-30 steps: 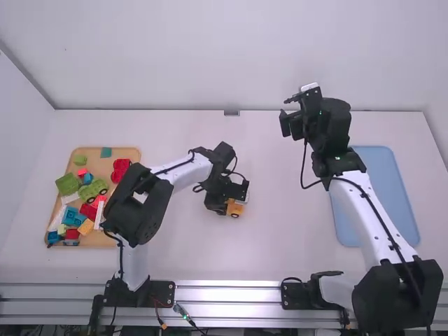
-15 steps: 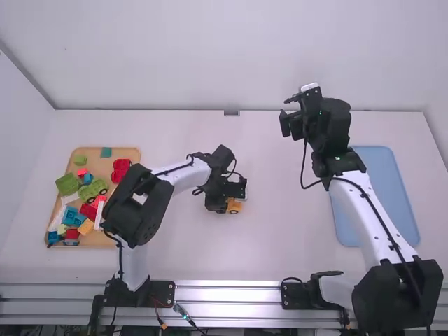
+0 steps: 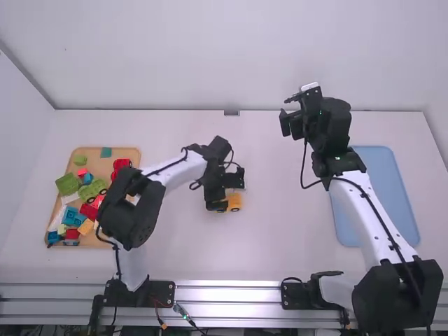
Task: Assemble lego blocks to make yellow taxi
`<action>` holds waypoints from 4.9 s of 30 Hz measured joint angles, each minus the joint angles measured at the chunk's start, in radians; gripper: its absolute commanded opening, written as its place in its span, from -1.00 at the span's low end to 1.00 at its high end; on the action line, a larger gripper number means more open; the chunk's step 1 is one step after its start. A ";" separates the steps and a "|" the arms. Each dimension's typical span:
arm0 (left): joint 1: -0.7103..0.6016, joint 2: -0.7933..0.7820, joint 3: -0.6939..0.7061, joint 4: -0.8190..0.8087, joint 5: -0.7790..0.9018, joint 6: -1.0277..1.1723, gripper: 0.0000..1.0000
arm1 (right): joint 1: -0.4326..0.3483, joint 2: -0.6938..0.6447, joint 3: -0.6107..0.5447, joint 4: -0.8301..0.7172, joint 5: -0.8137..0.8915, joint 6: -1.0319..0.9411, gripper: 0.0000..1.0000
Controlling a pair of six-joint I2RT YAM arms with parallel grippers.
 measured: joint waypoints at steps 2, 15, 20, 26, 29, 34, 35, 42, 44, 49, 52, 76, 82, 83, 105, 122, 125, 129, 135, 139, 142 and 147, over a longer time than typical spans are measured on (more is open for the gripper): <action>0.049 -0.055 0.056 -0.021 0.005 -0.074 0.98 | 0.000 0.000 0.000 0.000 0.003 0.000 0.98; 0.554 -0.205 0.200 -0.216 -0.172 -0.988 0.98 | 0.000 0.000 0.000 0.001 -0.001 0.000 0.98; 0.769 -0.205 0.162 -0.258 -0.257 -1.296 0.98 | -0.002 0.000 0.000 0.000 0.002 0.000 0.98; 0.899 -0.205 0.081 -0.230 -0.216 -1.460 0.99 | -0.003 0.000 0.000 0.000 0.001 0.000 0.97; 0.926 -0.205 0.022 -0.162 -0.186 -1.511 0.99 | -0.003 0.000 0.000 0.000 0.000 0.000 0.97; 0.949 -0.205 -0.063 -0.090 -0.177 -1.564 0.99 | -0.003 0.000 0.000 0.000 -0.001 0.000 0.98; 0.954 -0.205 -0.075 -0.090 -0.178 -1.572 0.98 | -0.003 0.000 0.000 -0.001 0.002 0.000 0.98; 1.010 -0.205 -0.090 -0.119 -0.200 -1.640 0.99 | -0.003 0.000 0.000 -0.001 -0.002 0.000 0.98; 1.022 -0.205 -0.090 -0.126 -0.209 -1.656 0.98 | -0.003 0.000 0.000 -0.001 -0.003 0.000 0.99; 1.024 -0.205 -0.090 -0.171 -0.296 -1.669 0.99 | -0.003 0.000 0.000 0.000 0.001 0.000 0.97; 1.029 -0.205 -0.090 -0.197 -0.338 -1.676 0.98 | -0.003 0.000 0.000 -0.001 0.001 0.000 0.98; 1.164 -0.205 -0.100 -0.208 -0.378 -0.575 0.98 | -0.003 0.000 0.000 0.025 -0.002 0.000 0.98; 1.154 -0.205 -0.171 -0.178 -0.395 -0.168 0.98 | -0.003 0.000 0.000 0.024 -0.001 0.000 0.98; 1.151 -0.205 -0.177 -0.166 -0.398 -0.130 0.98 | -0.002 0.000 0.000 0.023 0.000 0.000 0.98; 1.242 -0.205 -0.199 -0.188 -0.310 0.231 0.14 | -0.003 0.000 0.000 0.075 0.000 0.000 0.97; 1.250 -0.234 -0.320 -0.031 -0.338 0.256 -0.08 | -0.003 0.000 0.000 0.075 0.000 0.000 0.98; 1.250 -0.252 -0.339 0.015 -0.354 0.272 -0.17 | -0.003 0.000 0.000 0.079 -0.002 0.000 0.98; 1.250 -0.254 -0.341 0.040 -0.376 0.278 -0.09 | -0.003 0.000 0.000 0.082 -0.001 0.000 0.98; 1.250 -0.238 -0.336 0.043 -0.386 0.259 0.03 | -0.003 0.000 0.000 0.082 -0.002 0.000 0.98; 1.251 -0.220 -0.308 -0.029 -0.359 0.258 -0.02 | -0.003 0.000 0.000 0.085 0.001 0.000 0.98; 1.252 -0.209 -0.271 -0.074 -0.333 0.246 -0.06 | -0.003 0.000 0.000 0.086 0.000 0.000 0.97; 1.284 -0.208 -0.217 -0.089 -0.311 0.202 0.06 | -0.002 0.000 0.000 0.086 0.001 0.000 0.98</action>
